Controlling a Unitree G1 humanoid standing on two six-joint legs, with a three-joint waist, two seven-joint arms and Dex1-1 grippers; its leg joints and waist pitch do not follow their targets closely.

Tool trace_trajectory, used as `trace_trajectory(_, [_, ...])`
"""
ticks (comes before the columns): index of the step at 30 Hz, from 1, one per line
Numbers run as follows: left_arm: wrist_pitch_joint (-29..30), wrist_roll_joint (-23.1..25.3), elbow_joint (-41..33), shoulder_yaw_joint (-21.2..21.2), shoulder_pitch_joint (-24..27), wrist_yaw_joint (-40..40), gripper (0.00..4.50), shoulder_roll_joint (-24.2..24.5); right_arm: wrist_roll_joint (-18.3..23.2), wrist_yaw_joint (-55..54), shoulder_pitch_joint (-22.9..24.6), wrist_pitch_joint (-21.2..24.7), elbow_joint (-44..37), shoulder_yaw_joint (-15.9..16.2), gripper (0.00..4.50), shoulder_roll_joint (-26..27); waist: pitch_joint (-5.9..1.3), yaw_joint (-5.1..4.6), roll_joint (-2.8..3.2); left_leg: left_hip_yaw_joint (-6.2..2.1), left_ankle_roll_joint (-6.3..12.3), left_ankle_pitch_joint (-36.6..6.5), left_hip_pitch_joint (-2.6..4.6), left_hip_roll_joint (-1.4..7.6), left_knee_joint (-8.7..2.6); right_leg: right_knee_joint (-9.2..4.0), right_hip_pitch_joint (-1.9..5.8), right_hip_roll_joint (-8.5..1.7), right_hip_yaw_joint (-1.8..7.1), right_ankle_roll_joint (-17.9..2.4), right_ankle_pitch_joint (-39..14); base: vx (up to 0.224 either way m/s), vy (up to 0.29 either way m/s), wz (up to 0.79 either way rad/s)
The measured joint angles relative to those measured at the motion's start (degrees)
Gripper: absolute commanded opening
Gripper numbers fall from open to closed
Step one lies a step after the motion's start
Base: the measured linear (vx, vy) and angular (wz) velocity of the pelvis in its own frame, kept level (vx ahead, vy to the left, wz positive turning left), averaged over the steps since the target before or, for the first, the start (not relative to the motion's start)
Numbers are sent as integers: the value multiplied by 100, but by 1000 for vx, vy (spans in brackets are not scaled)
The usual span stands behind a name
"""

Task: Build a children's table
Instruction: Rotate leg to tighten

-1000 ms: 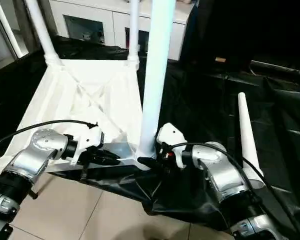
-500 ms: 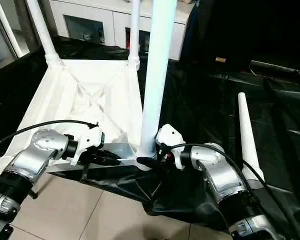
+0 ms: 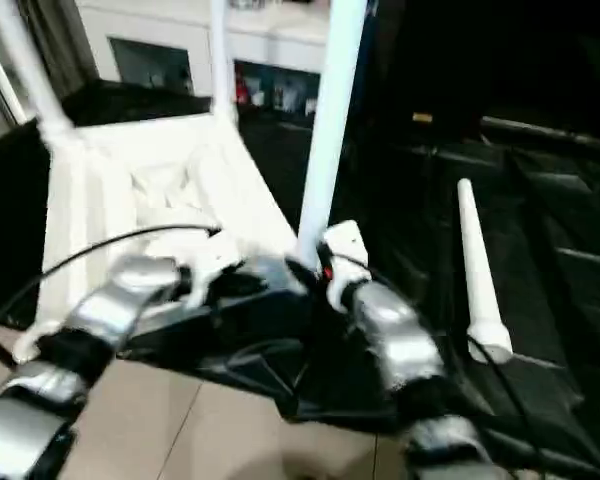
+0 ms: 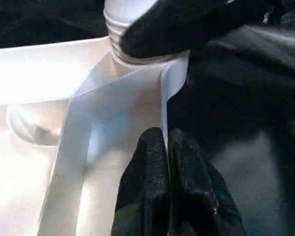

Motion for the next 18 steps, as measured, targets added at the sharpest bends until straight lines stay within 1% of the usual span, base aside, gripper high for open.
trace_trajectory(3, [122,92,113,-4,-99,383,0,-254,-110,-402,-185,-143,307,-81,272,86,-8,11,13,0,3,-2,-1,-1,-1,-4,6,-6,0,1,-1,0,0,0])
trace_trajectory(4, [121,106,127,-8,-112,415,0,-270,-123,-403,-205,-185,340,-97,328,87,-10,12,15,0,6,-3,-2,0,-5,-4,6,-5,0,2,-1,0,0,0])
trace_trajectory(5, [107,128,127,-19,-120,422,0,-274,-124,-364,-209,-224,356,-118,328,87,-10,16,15,0,10,0,-2,1,-14,-3,4,-5,0,3,-2,0,0,0])
trace_trajectory(6, [91,138,127,-22,-120,422,0,-272,-98,-277,-208,-237,356,-151,342,85,-10,18,15,0,13,2,-2,1,-16,-3,3,-5,0,4,-3,0,0,0])
trace_trajectory(8, [50,152,141,-21,-121,434,0,-247,-78,-120,-203,-262,356,-156,348,80,-10,19,15,0,18,6,-2,1,-17,-1,1,-4,0,3,-2,0,0,0])
trace_trajectory(9, [21,155,154,-21,-121,434,0,-232,-74,-79,-202,-267,356,-156,368,74,-10,9,15,1,18,6,-2,1,-17,-1,0,-4,0,1,-1,0,0,0])
trace_trajectory(11, [-17,157,161,-24,-118,427,0,-187,-76,57,-190,-265,337,-142,385,26,-9,3,15,1,16,6,-2,0,-16,-1,-2,-4,-1,0,0,0,0,0])
trace_trajectory(14, [-115,154,133,-39,-85,310,0,-89,-90,508,-113,-253,210,22,388,-235,-7,7,18,0,16,6,-3,1,-17,-1,-3,-2,-2,0,0,0,0,0])
trace_trajectory(16, [-162,133,45,-38,-29,137,0,2,-85,916,39,-222,-41,121,388,-500,-7,14,19,0,18,7,-5,2,-19,-1,-4,-1,-3,1,-1,0,0,0])
trace_trajectory(18, [-374,89,-96,-45,102,-191,0,192,-64,1513,199,-184,-371,241,388,-858,-3,16,26,0,35,16,-8,4,-22,-3,-8,-1,-2,2,-1,0,0,0])
